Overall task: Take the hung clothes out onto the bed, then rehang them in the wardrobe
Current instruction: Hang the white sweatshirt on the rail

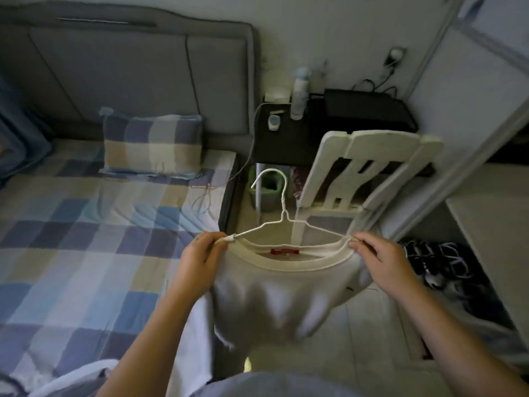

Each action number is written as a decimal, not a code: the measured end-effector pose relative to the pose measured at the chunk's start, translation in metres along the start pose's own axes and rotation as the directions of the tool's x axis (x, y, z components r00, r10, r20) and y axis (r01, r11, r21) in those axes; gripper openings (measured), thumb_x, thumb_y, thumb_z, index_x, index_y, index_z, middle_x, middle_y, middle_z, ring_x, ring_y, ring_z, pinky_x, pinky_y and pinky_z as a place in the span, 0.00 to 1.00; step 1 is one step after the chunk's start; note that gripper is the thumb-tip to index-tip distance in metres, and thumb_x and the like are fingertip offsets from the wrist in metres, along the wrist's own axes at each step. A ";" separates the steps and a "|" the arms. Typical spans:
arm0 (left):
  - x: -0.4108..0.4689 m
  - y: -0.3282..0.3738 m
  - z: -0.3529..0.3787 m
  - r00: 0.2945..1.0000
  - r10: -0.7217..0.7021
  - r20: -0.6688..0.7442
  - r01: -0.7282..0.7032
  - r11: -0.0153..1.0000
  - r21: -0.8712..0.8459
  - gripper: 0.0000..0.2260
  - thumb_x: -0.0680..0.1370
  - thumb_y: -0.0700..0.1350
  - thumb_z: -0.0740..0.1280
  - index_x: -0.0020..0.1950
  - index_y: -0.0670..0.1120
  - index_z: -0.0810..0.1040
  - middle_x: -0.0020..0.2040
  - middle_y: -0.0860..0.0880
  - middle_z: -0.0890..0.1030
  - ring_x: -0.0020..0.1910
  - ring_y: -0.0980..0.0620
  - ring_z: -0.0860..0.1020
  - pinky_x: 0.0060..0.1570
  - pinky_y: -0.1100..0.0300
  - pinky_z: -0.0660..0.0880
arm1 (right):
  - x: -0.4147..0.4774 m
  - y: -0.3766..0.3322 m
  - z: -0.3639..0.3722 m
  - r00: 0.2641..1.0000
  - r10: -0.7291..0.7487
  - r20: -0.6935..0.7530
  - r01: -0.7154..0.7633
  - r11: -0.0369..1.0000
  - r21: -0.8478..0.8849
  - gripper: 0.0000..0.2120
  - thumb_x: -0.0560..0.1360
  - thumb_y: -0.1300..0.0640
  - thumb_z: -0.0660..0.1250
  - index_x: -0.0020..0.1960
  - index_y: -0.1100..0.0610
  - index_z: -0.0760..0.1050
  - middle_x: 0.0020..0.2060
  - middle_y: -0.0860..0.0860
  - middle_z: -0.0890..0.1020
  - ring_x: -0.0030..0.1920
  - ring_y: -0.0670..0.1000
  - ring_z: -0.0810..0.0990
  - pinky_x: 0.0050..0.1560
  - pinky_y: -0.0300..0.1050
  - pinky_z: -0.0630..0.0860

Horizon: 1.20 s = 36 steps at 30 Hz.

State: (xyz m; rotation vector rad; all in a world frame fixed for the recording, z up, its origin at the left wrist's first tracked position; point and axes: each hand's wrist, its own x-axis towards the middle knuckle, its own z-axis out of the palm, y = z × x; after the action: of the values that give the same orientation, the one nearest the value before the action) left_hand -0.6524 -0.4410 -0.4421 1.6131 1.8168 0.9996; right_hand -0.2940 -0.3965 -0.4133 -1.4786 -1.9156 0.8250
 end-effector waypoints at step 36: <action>0.378 0.364 0.386 0.349 0.775 0.526 -0.546 0.625 -0.558 0.07 0.83 0.46 0.62 0.56 0.47 0.79 0.52 0.50 0.79 0.51 0.52 0.76 0.53 0.57 0.71 | 0.033 0.080 -0.240 0.363 0.297 -0.883 -0.735 0.674 -0.075 0.06 0.79 0.51 0.64 0.46 0.52 0.78 0.36 0.46 0.80 0.38 0.44 0.78 0.40 0.48 0.76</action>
State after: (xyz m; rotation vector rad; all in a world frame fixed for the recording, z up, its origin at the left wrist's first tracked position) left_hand -0.1934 0.0121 -0.3479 2.1765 0.3626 0.6589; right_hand -0.0701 -0.3194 -0.3176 -2.3131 -0.8572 -0.2283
